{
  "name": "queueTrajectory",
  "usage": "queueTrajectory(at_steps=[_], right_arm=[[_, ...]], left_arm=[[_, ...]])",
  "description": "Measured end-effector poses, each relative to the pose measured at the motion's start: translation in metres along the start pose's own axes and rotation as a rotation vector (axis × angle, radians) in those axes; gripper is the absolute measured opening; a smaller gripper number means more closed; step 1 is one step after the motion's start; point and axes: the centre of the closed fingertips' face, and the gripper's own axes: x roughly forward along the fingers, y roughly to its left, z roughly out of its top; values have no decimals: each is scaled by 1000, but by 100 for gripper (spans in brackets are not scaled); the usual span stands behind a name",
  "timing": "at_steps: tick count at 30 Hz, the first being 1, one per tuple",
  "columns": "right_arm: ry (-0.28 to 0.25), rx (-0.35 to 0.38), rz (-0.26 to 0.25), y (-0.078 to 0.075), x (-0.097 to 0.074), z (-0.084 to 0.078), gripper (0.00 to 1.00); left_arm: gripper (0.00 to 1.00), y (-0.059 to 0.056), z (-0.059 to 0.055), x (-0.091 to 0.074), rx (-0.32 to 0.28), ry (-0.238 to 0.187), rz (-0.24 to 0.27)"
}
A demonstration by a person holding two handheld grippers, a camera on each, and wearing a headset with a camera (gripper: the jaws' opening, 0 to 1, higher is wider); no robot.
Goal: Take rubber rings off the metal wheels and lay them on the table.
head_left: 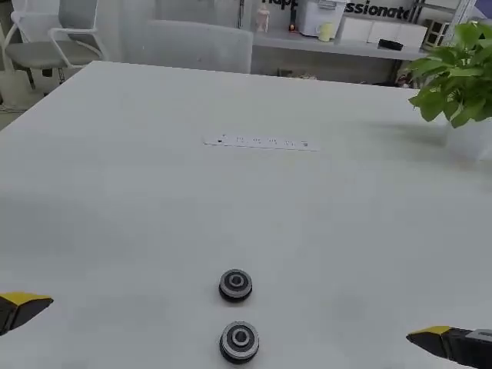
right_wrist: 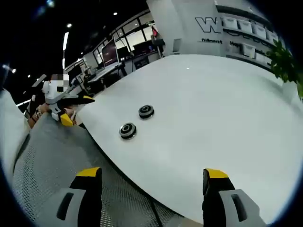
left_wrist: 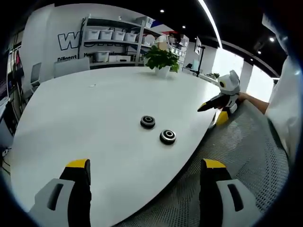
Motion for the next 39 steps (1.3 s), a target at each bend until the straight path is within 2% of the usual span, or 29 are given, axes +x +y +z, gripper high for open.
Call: queueTrajectory(at_steps=[17, 21, 24, 29, 33, 39], right_arm=[[-14, -6, -14, -2, -1, 3, 87], [-14, -17, -13, 0, -1, 4, 87], [6, -25, -1, 3, 0, 1, 87], [14, -39, 3, 5, 1, 2, 88], [16, -40, -4, 3, 1, 2, 88], [17, -62, -21, -2, 2, 9, 86]], left_arm=[[95, -3, 2, 0, -1, -11, -17], [95, -3, 5, -1, 18, -22, -16], [95, -7, 6, -1, 36, -22, -37], [95, -7, 7, -1, 50, -15, -43], [96, -3, 5, -1, 90, 15, -31], [97, -3, 11, -1, 119, 6, -43]])
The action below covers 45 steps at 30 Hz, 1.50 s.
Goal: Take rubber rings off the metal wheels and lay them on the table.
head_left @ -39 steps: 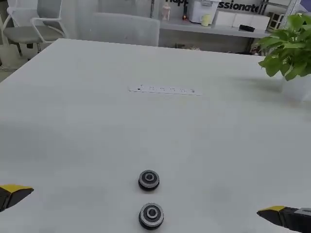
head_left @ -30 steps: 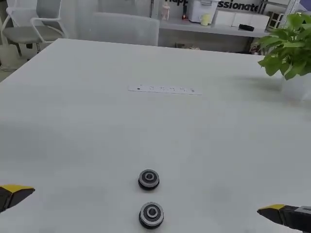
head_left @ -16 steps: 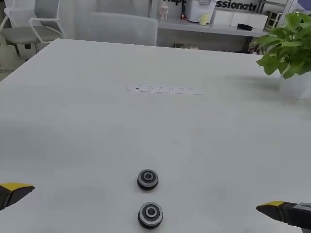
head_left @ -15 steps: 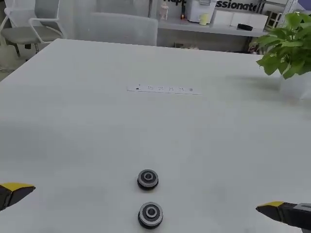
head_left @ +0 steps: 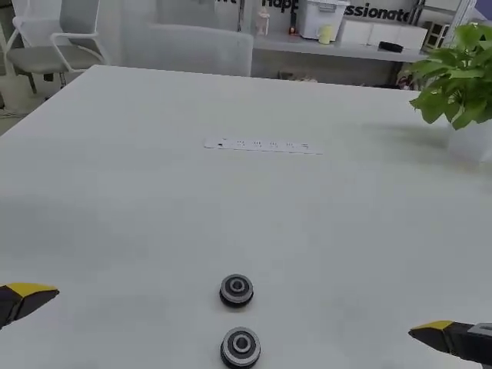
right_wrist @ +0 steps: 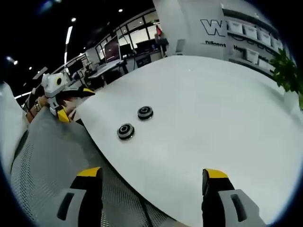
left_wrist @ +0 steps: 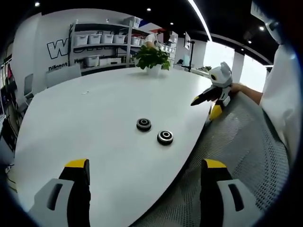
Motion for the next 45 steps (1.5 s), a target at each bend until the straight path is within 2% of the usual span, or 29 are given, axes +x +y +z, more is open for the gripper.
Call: queueTrajectory(at_steps=[4, 10, 16, 19, 27, 33, 38, 42, 45], right_arm=[[5, -31, -18, -6, 1, 7, 84], [-11, -62, -6, -6, 1, 20, 83], [-27, -108, -7, -5, -4, 31, 81], [-53, -123, -5, -5, -9, 41, 80], [-142, -159, 2, -7, -18, 74, 76], [-181, -197, 11, -4, -18, 93, 74], [-211, -240, 59, 7, -16, 111, 63], [-232, -273, 71, 12, -11, 126, 64], [-240, -297, 80, 14, -7, 133, 62]], left_arm=[[97, -1, 2, -1, 28, 12, -14], [96, -1, 6, -3, 55, 22, -29], [96, 2, 18, -7, 71, -1, -36], [95, 4, 24, -8, 95, 5, -33], [94, 4, 53, -9, 154, -36, -50], [93, 7, 68, -9, 215, -36, -52], [87, 8, 86, -8, 258, -53, -60], [86, 7, 105, -7, 295, -86, -65], [84, 8, 114, -5, 313, -103, -68]])
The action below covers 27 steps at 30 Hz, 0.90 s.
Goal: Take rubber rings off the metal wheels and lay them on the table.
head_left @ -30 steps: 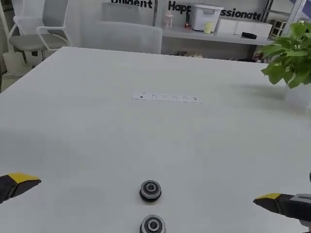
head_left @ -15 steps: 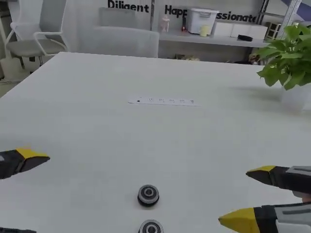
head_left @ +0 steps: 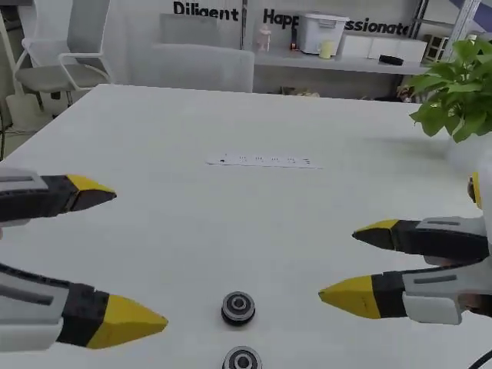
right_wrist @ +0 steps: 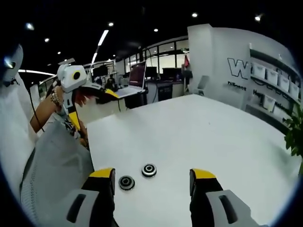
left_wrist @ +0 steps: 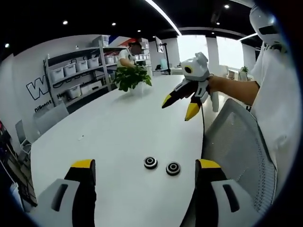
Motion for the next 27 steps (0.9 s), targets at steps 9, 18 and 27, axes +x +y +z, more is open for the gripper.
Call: queueTrajectory(at_steps=[9, 18, 27], right_arm=[[-1, -71, 54, 4, 23, 18, 59], [13, -152, 123, 20, 57, 12, 48], [56, -116, 208, 35, 67, -17, 42]], left_arm=[[77, 1, 19, 17, 46, -48, -32], [62, -13, 40, 41, 100, -115, -84], [54, -21, 28, 74, 100, -136, -145]])
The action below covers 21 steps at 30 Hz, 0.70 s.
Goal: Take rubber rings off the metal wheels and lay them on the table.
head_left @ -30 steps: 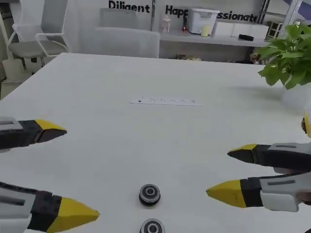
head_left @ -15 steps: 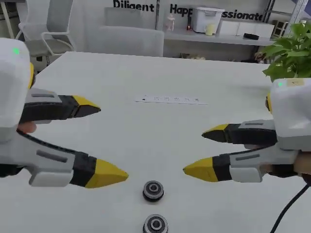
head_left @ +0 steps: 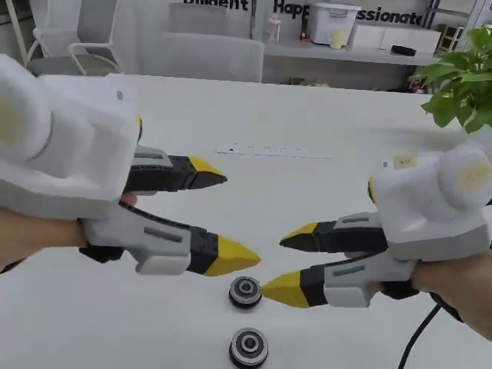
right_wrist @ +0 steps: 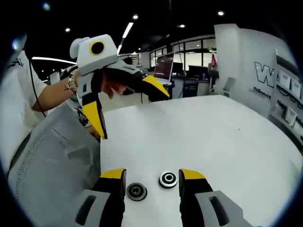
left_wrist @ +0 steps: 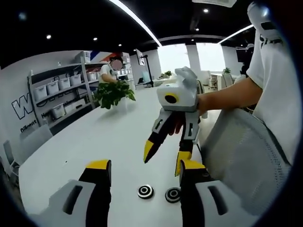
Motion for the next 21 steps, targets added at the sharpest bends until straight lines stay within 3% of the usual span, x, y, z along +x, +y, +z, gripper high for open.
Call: queueTrajectory(at_steps=[4, 5, 7, 11, 13, 21], right_arm=[[21, 21, 20, 2, 5, -11, 42], [38, 8, 25, 3, 6, -15, 41], [66, 4, 34, 6, 10, -23, 39], [82, 18, 69, 13, 18, -32, 39], [76, 19, 84, 16, 20, -32, 37], [147, 16, 107, 22, 30, -57, 41]], left_arm=[[52, -5, -15, 11, 0, 13, -16], [51, -8, -27, 13, 1, 58, -21], [52, -13, -43, 18, 27, 96, -19], [52, -25, -59, 27, -36, 83, -37], [52, -38, -64, 29, -94, 75, -103], [46, -38, -85, 35, -61, 97, -87]])
